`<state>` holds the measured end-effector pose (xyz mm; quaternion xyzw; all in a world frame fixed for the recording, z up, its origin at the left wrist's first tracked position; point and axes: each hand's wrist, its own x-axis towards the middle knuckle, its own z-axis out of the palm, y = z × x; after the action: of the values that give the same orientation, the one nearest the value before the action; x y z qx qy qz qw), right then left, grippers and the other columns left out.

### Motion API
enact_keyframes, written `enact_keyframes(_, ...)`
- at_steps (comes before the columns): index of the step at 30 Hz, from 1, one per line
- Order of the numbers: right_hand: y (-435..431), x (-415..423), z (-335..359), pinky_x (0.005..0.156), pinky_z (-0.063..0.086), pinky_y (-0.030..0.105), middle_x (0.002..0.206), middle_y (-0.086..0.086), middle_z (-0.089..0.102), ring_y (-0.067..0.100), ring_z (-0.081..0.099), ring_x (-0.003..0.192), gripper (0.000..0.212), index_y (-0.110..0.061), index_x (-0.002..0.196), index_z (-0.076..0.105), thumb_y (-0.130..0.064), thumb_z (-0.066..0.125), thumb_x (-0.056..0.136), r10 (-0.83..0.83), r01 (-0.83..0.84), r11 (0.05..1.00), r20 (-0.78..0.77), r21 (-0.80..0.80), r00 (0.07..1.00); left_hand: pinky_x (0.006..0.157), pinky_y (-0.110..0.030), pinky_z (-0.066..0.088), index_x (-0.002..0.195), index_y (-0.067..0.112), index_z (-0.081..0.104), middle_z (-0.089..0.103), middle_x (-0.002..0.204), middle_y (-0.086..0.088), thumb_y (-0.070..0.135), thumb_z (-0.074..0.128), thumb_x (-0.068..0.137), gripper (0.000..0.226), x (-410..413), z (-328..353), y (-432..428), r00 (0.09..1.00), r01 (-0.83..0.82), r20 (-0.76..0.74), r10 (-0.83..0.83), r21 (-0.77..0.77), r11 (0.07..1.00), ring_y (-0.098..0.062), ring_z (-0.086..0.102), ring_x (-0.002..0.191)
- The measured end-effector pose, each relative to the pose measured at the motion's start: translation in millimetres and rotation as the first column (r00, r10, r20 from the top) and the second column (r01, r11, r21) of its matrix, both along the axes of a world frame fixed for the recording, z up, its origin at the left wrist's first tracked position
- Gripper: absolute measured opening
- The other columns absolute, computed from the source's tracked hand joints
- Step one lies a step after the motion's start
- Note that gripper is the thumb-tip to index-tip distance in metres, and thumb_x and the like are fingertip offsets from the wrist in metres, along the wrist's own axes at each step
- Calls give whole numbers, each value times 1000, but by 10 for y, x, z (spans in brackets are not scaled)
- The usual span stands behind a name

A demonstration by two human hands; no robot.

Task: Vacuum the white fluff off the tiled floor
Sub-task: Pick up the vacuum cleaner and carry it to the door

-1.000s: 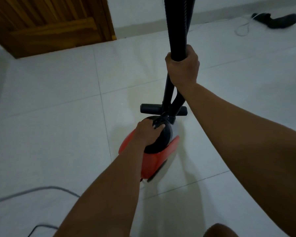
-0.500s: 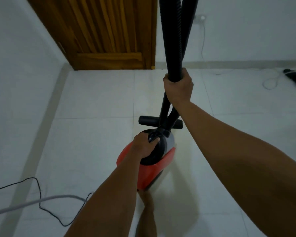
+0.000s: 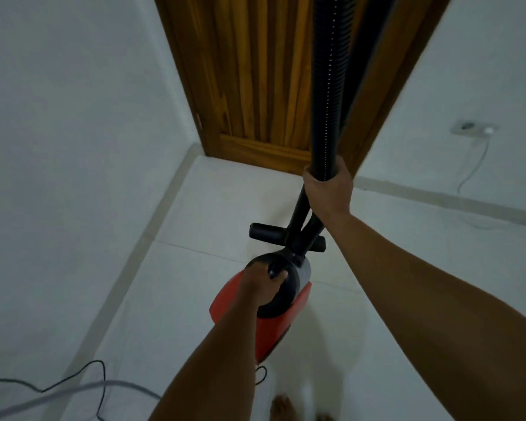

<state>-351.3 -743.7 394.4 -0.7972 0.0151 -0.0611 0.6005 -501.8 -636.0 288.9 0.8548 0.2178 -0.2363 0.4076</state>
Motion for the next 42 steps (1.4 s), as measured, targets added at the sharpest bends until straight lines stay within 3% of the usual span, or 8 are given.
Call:
enact_keyframes(11, 1877, 2102, 126, 63, 49, 11, 84, -7, 61, 6, 59, 74, 27, -20, 104, 59, -17, 74, 82, 158, -157, 985, 0, 66, 987, 106, -36, 45, 150, 15, 51, 59, 147, -13, 48, 58, 103, 58, 1966, 295, 1743, 986, -162, -22, 165, 100, 982, -33, 55, 135)
enact_keyframes(15, 2518, 2904, -155, 58, 48, 10, 84, -4, 61, 8, 59, 72, 32, -11, 109, 62, -16, 75, 80, 188, -188, 982, 22, 21, 982, 111, -37, 41, 153, 13, 48, 56, 150, -15, 49, 58, 102, 63, 2709, 81, 2321, 981, -186, -36, 192, 124, 975, -34, 52, 139)
enact_keyframes(20, 3249, 3639, -249, 66, 53, 21, 80, -9, 55, 9, 57, 74, 34, -12, 111, 63, -18, 75, 80, 200, -195, 978, 53, -77, 978, 109, -39, 43, 153, 14, 47, 59, 147, -15, 51, 57, 102, 63, 3432, -48, 3051, 973, -212, -63, 222, 129, 969, -34, 55, 135)
enact_keyframes(25, 4020, 4250, -412, 66, 59, 36, 81, 3, 62, 16, 61, 72, 25, -14, 101, 60, -19, 72, 79, 183, -178, 980, 56, -83, 981, 102, -35, 44, 152, 17, 49, 62, 144, -13, 51, 55, 103, 60, 3990, -227, 3739, 961, -256, -74, 265, 107, 961, -33, 57, 132)
enact_keyframes(29, 4634, 4648, -804, 58, 49, 13, 73, -14, 54, -4, 55, 66, 26, -15, 104, 60, -20, 72, 82, 199, -196, 974, 17, -110, 980, 106, -36, 44, 152, 15, 50, 61, 146, -13, 50, 55, 103, 60, 4356, -576, 4301, 950, -283, -114, 290, 74, 956, -32, 57, 134)
enact_keyframes(34, 5259, 5020, -1565, 64, 50, 21, 81, -15, 55, 4, 52, 70, 37, -12, 115, 60, -20, 74, 81, 200, -194, 968, 20, -156, 980, 92, -31, 48, 149, 7, 50, 66, 137, -17, 48, 54, 104, 61, 4771, -1280, 4877, 944, -255, -204, 260, 52, 965, -32, 62, 125)
enact_keyframes(39, 5718, 5323, -2269, 78, 54, 20, 101, -5, 66, 7, 59, 90, 50, -15, 129, 57, -23, 75, 84, 196, -197, 968, -20, -157, 980, 96, -32, 47, 153, 5, 46, 60, 145, -18, 47, 54, 105, 64, 5087, -1975, 5330, 927, -277, -254, 276, 31, 960, -35, 58, 131)
enact_keyframes(42, 6023, 5444, -2665, 63, 44, 0, 91, -12, 58, 0, 52, 78, 46, -17, 128, 59, -24, 75, 85, 176, -178, 974, -28, -138, 984, 91, -30, 47, 152, 7, 47, 62, 144, -16, 48, 52, 106, 63, 5223, -2325, 5584, 925, -280, -252, 285, 55, 958, -33, 60, 129)
